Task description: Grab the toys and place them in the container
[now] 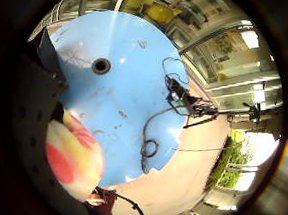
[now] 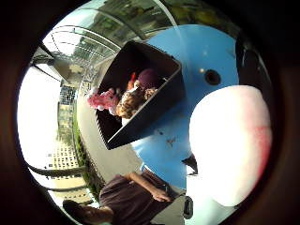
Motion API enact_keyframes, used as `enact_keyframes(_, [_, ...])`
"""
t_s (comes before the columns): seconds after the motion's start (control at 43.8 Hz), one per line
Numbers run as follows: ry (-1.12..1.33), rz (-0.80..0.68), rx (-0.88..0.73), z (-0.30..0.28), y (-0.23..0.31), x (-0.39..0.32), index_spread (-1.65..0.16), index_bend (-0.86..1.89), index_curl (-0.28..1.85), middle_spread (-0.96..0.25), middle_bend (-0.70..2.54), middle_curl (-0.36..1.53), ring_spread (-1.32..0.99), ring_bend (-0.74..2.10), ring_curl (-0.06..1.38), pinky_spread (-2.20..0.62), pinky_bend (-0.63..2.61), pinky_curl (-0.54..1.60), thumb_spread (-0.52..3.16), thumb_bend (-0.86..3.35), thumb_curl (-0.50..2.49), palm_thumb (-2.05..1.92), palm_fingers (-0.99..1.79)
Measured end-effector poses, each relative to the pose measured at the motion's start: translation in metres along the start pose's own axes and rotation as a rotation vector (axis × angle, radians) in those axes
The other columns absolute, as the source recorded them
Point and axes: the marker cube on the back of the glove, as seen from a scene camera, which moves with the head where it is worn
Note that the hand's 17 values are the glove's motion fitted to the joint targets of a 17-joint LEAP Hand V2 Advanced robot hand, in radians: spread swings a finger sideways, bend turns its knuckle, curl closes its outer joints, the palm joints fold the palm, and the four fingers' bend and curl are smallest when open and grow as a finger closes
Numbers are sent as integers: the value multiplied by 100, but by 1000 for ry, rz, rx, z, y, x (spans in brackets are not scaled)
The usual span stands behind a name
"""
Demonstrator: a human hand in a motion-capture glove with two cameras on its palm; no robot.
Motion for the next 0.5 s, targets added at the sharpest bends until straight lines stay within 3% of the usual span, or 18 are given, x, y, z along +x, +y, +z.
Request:
enact_keyframes(0.274, [51, 40, 86, -90, -31, -72, -29, 114, 88, -32, 126, 83, -49, 140, 83, -37, 126, 66, 28, 19, 103, 62, 51])
enact_keyframes(0.503, [-22, -154, 142, -97, -65, -132, -31, 116, 95, -33, 129, 88, -49, 145, 86, -36, 132, 70, 25, 18, 108, 64, 43])
